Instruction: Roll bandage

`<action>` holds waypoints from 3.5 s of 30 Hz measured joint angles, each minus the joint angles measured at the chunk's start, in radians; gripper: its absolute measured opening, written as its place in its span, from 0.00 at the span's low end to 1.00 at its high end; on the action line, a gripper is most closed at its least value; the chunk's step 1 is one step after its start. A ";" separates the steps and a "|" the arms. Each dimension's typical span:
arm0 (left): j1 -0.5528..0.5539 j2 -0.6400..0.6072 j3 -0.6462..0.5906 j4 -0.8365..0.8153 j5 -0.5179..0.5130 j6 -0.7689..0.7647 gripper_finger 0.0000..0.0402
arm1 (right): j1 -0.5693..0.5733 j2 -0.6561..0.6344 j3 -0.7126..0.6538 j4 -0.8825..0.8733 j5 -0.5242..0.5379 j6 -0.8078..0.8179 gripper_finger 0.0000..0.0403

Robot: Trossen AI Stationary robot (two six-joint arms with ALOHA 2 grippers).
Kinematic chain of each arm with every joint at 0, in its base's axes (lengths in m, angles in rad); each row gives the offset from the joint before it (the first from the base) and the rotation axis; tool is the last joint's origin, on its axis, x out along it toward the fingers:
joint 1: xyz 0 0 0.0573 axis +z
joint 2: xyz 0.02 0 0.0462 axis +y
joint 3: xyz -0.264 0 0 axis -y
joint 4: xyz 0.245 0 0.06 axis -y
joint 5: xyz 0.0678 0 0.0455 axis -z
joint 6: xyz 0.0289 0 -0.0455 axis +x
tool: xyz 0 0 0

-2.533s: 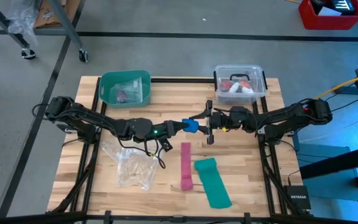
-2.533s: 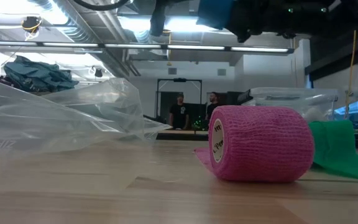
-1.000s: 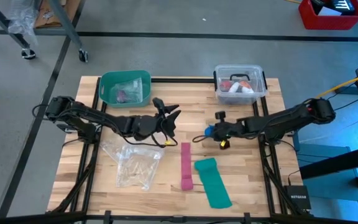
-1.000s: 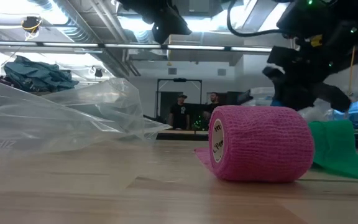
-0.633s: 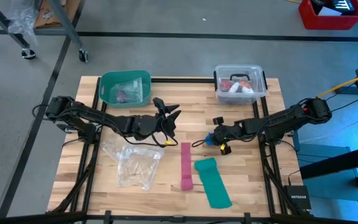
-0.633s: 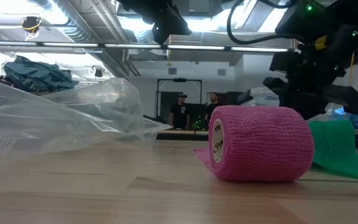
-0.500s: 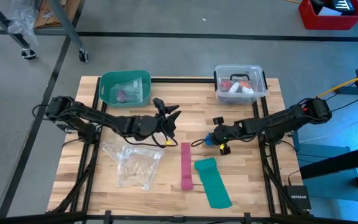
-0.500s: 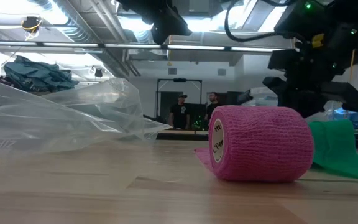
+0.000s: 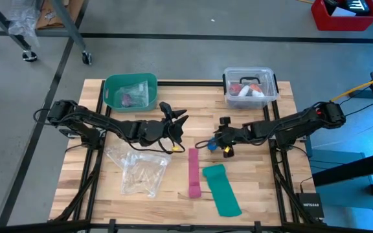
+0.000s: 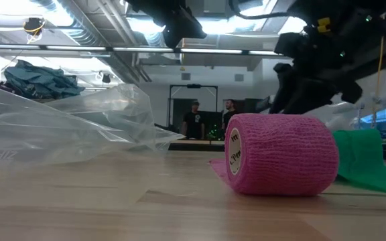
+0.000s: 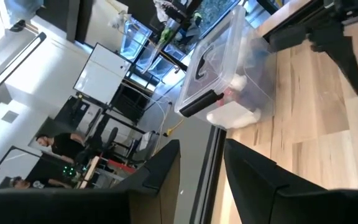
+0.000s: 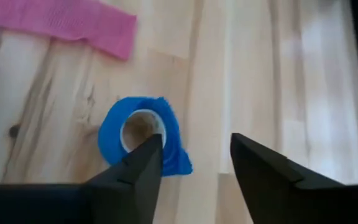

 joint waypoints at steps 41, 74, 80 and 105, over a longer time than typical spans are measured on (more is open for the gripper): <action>-0.486 -0.224 -0.015 -1.063 -0.078 -1.289 0.29 | 0.001 -0.001 0.227 0.137 -0.216 0.027 0.53; -0.274 0.064 -0.038 -0.795 0.327 -1.059 0.15 | 0.001 -0.001 0.227 0.139 -0.207 0.027 0.53; -0.253 0.062 -0.038 -0.734 0.328 -1.033 0.02 | 0.000 -0.001 0.227 0.139 -0.198 0.023 0.53; -0.233 -0.377 0.028 -0.579 0.305 -1.037 0.00 | 0.000 -0.001 0.226 0.124 -0.198 -0.165 0.53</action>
